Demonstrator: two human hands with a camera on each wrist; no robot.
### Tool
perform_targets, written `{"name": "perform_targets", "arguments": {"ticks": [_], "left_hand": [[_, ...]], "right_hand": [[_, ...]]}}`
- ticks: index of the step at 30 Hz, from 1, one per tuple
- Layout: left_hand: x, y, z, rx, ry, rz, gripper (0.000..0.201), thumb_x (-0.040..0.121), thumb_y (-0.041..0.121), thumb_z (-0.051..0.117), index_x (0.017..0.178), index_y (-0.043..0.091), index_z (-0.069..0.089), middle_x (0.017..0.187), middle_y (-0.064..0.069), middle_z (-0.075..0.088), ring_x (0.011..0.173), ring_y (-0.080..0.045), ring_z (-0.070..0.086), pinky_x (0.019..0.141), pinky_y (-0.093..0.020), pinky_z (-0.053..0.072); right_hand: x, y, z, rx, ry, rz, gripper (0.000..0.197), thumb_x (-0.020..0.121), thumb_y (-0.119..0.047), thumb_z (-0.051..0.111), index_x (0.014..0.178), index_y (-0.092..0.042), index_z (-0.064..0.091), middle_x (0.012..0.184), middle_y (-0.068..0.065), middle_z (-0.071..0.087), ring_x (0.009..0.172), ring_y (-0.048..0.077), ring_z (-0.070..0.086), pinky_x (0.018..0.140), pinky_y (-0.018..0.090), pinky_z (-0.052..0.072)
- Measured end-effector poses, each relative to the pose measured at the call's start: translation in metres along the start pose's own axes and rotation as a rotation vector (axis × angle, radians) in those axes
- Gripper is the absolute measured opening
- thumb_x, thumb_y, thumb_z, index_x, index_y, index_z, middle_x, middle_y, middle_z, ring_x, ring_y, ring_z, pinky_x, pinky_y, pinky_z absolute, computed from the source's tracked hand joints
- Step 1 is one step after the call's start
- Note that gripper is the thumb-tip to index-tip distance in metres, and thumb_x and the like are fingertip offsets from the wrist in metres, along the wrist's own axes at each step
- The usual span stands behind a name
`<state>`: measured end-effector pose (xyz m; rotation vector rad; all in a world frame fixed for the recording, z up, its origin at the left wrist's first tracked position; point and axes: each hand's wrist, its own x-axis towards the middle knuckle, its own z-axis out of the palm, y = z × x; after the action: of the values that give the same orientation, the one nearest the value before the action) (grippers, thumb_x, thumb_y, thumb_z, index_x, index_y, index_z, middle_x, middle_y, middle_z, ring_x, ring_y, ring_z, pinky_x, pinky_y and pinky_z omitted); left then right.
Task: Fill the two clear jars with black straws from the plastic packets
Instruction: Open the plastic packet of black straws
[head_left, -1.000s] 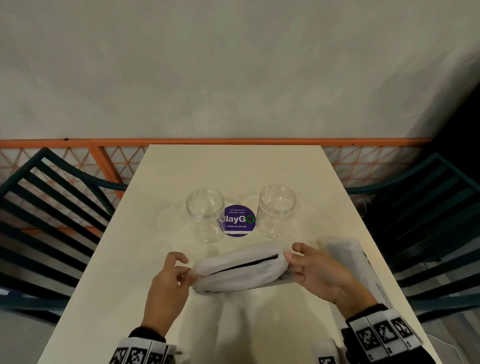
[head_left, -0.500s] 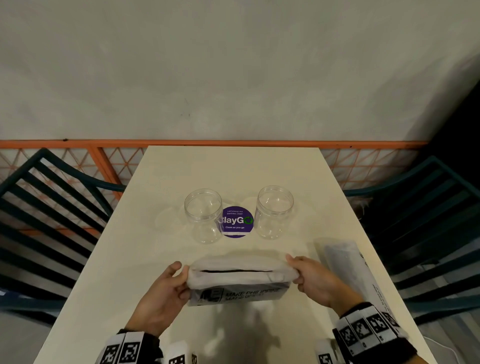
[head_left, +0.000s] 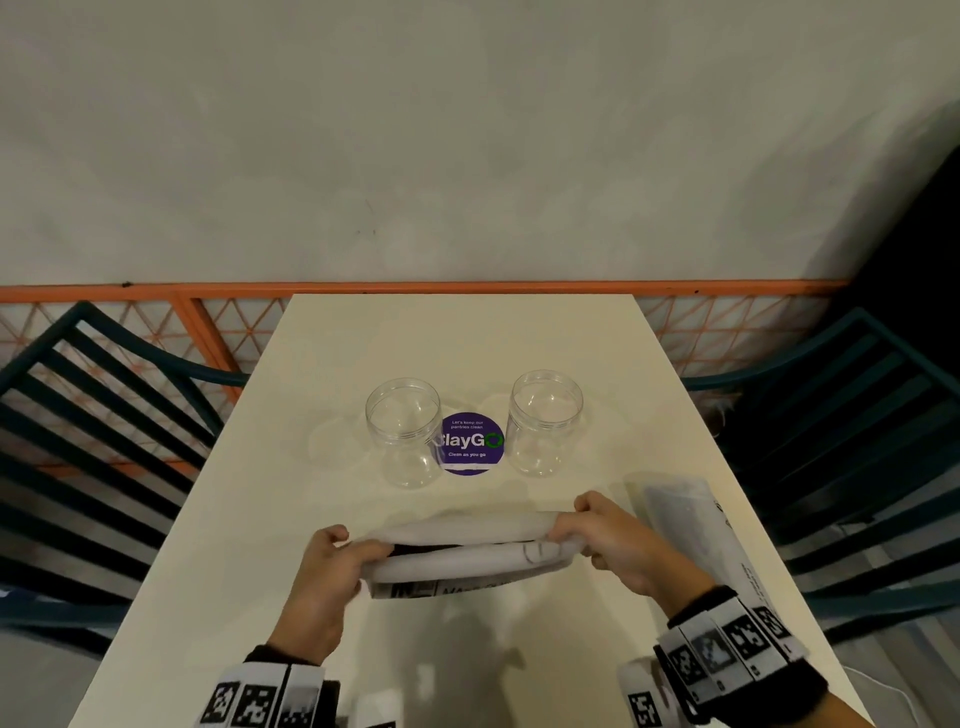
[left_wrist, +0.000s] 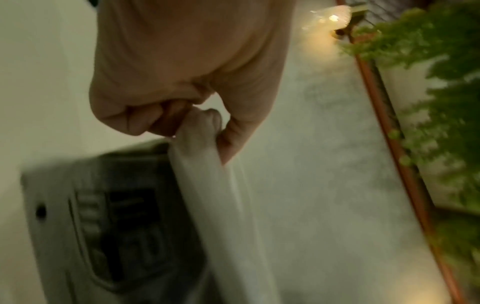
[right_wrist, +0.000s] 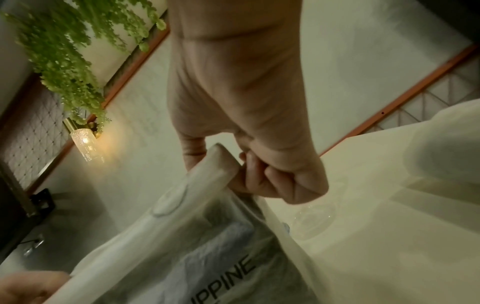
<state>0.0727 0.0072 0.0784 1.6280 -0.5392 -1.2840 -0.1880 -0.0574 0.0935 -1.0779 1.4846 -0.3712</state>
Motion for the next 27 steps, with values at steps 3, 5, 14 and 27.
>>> {"name": "perform_targets", "arguments": {"ticks": [3,5,14,27], "left_hand": [[-0.003,-0.001,-0.001,0.377,0.141,0.237,0.042,0.076,0.009,0.068,0.105,0.009,0.037,0.079,-0.009,0.055,0.070,-0.021,0.051,0.058,-0.030,0.039],[-0.002,-0.006,-0.005,0.578,0.184,0.358,0.046,0.070,0.013,0.074,0.101,0.008,0.040,0.089,-0.009,0.049,0.074,-0.026,0.050,0.062,-0.031,0.039],[0.000,-0.011,0.002,0.828,0.107,0.642,0.019,0.082,0.013,0.065,0.076,0.016,0.046,0.081,0.002,0.050,0.064,-0.016,0.050,0.055,-0.019,0.037],[-0.003,-0.015,0.021,0.832,0.170,0.638,0.043,0.079,-0.009,0.049,0.108,0.018,0.066,0.108,-0.006,0.043,0.088,-0.024,0.044,0.077,-0.027,0.037]], "right_hand": [[0.001,0.003,0.000,0.010,-0.005,0.022,0.029,0.076,-0.026,0.066,0.081,-0.017,0.039,0.075,0.000,0.039,0.062,0.013,0.031,0.050,0.022,0.025],[-0.001,0.007,-0.001,-0.049,0.007,0.013,0.022,0.082,-0.029,0.063,0.085,-0.018,0.044,0.077,0.000,0.045,0.063,0.012,0.036,0.052,0.020,0.028],[-0.007,0.008,0.010,-0.791,0.199,-0.630,0.014,0.091,-0.019,0.051,0.095,-0.019,0.037,0.094,0.003,0.047,0.085,0.021,0.049,0.071,0.028,0.041],[0.004,0.003,0.030,-0.882,0.256,-0.493,0.036,0.088,-0.020,0.056,0.122,-0.011,0.051,0.120,0.006,0.042,0.106,0.021,0.049,0.086,0.022,0.042]]}}
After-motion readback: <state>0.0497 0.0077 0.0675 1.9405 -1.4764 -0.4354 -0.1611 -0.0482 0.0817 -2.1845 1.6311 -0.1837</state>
